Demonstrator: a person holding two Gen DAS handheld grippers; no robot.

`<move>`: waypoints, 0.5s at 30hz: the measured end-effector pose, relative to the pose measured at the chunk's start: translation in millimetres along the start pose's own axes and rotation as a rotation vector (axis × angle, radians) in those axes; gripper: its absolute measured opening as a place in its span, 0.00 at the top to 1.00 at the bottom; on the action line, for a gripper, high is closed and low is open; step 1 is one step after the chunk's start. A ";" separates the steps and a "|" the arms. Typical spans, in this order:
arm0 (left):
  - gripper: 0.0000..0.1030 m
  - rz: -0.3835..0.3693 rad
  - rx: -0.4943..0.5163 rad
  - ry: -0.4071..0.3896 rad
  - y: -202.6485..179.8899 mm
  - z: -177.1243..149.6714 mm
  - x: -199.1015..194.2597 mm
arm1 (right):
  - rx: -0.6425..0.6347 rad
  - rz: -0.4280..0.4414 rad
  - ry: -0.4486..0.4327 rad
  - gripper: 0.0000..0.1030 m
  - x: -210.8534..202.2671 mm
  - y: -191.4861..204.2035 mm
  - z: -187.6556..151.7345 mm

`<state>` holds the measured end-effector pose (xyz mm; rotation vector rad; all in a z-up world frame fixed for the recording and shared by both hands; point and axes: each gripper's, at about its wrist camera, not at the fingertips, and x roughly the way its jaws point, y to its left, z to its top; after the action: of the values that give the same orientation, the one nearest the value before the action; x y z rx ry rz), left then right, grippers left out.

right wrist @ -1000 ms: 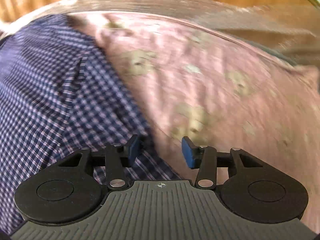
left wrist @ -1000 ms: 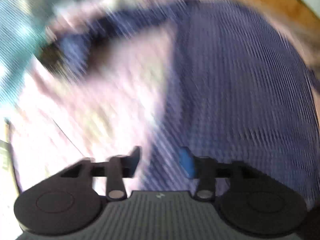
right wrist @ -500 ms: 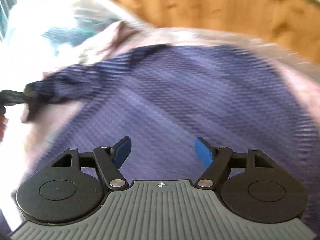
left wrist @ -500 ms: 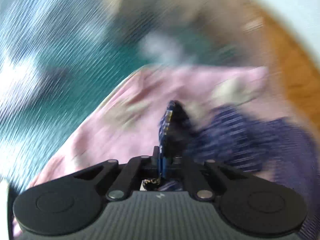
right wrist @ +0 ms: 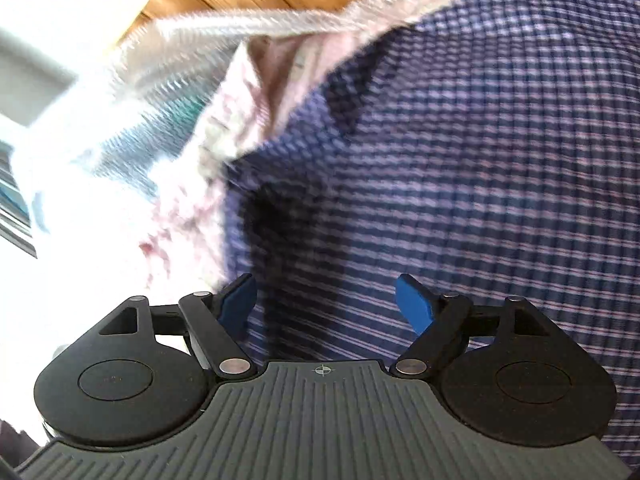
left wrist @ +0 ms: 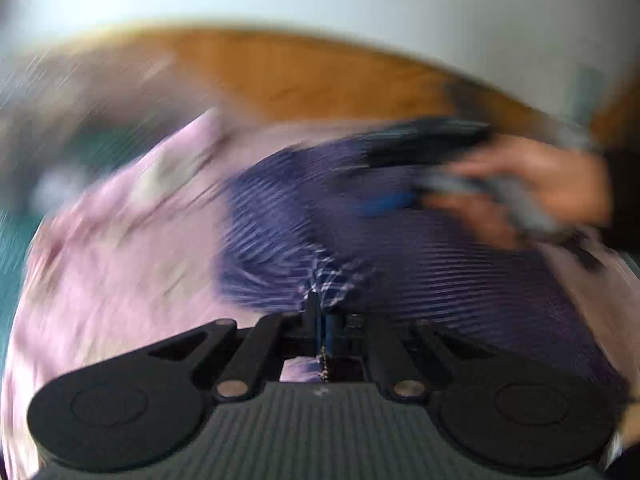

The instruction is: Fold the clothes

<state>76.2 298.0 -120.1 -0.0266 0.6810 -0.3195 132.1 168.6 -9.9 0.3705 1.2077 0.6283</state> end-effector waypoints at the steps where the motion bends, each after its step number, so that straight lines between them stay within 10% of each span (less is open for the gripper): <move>1: 0.98 -0.073 0.093 -0.003 -21.9 0.5 -4.2 | 0.001 -0.015 -0.004 0.21 -1.2 -1.1 -1.6; 3: 0.98 -0.154 0.180 0.049 -47.5 -11.4 0.7 | 0.002 -0.045 -0.012 0.17 -3.7 -3.3 -4.7; 8: 0.98 -0.128 0.017 0.229 -31.3 -57.3 29.8 | 0.005 -0.119 -0.032 0.17 -9.9 -8.9 -12.5; 15: 0.98 -0.164 -0.006 0.195 -33.4 -45.2 15.7 | 0.056 -0.102 -0.106 0.14 -11.1 -5.5 -9.9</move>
<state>50.1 265.1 -160.6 -0.0578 0.8754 -0.4820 121.7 156.8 -8.0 0.3823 1.1364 0.4824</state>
